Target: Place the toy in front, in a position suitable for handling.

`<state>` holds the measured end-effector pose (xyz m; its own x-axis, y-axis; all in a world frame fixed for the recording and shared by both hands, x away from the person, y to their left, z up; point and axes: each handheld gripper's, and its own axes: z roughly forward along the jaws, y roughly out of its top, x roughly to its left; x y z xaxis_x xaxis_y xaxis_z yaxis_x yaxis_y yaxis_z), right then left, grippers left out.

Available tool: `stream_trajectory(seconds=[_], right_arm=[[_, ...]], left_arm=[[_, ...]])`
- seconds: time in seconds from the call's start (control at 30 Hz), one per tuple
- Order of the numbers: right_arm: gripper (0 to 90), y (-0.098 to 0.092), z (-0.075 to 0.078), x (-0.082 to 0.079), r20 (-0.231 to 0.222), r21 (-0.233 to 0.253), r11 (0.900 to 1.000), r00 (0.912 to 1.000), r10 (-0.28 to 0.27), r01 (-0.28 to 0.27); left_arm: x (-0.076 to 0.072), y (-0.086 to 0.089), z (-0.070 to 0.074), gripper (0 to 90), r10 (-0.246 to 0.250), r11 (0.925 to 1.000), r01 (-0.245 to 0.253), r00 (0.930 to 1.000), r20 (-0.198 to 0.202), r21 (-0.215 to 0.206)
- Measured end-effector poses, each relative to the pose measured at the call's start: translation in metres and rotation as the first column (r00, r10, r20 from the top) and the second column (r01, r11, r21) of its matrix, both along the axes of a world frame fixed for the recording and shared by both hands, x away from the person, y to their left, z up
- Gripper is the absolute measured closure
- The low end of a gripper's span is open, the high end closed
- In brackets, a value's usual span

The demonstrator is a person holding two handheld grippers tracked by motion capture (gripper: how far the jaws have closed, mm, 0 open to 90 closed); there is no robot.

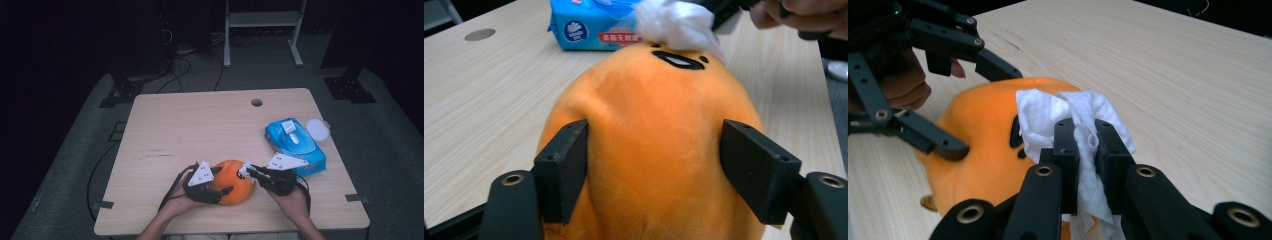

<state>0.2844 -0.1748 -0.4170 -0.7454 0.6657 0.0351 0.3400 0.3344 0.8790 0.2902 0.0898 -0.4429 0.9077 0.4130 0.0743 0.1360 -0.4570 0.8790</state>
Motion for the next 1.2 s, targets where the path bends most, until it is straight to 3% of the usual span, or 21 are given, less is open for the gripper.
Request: stream_trajectory(seconds=[0.13,0.23,0.4,0.5,0.6,0.7,0.77,0.87,1.03,1.2], right_arm=[[81.4,0.000,-0.001,0.001,-0.009,-0.001,1.000,0.9998,0.015,-0.015],[81.4,-0.002,-0.004,0.001,-0.007,-0.005,1.000,0.9997,0.022,-0.022],[81.4,-0.004,-0.003,0.004,-0.011,-0.012,1.000,0.9999,0.007,-0.007],[81.4,-0.008,-0.002,0.009,-0.030,0.018,1.000,0.9993,-0.022,0.023],[81.4,-0.005,-0.001,0.009,-0.024,0.014,1.000,0.9995,-0.020,0.021],[81.4,-0.005,-0.003,0.007,-0.023,0.009,1.000,0.9997,-0.011,0.011],[81.4,-0.006,-0.003,0.007,-0.022,0.009,1.000,0.9998,-0.003,0.003],[81.4,-0.002,-0.001,0.005,-0.013,0.012,1.000,0.9999,-0.001,0.001],[81.4,0.011,0.005,-0.002,0.024,-0.014,0.999,0.9991,0.035,-0.035],[81.4,-0.001,0.000,0.004,-0.014,0.008,1.000,0.9999,0.005,-0.005]], left_arm=[[0.001,0.004,0.004,28.7,-0.031,0.9995,0.031,0.9995,-0.006,-0.005],[0.009,0.010,0.008,20.4,0.008,0.9965,-0.012,0.9991,-0.042,-0.083],[0.001,-0.003,0.000,30.4,-0.016,0.9996,0.016,0.9999,-0.004,-0.023],[-0.007,-0.011,0.001,31.5,-0.050,0.9988,0.050,0.9983,0.030,0.000],[-0.010,-0.013,0.004,29.5,-0.066,0.9976,0.065,0.9967,0.046,0.022],[-0.003,-0.006,0.010,21.1,-0.045,0.9986,0.046,0.9987,0.022,-0.025],[0.003,-0.002,0.012,18.8,0.003,0.9989,-0.003,1.0000,0.005,-0.047],[0.002,-0.005,0.004,24.5,-0.015,0.9997,0.015,0.9999,0.005,-0.017],[-0.005,-0.009,0.004,27.0,-0.033,0.9994,0.033,0.9991,0.026,-0.009],[-0.006,-0.009,0.004,27.7,-0.053,0.9986,0.053,0.9979,0.036,-0.005]])
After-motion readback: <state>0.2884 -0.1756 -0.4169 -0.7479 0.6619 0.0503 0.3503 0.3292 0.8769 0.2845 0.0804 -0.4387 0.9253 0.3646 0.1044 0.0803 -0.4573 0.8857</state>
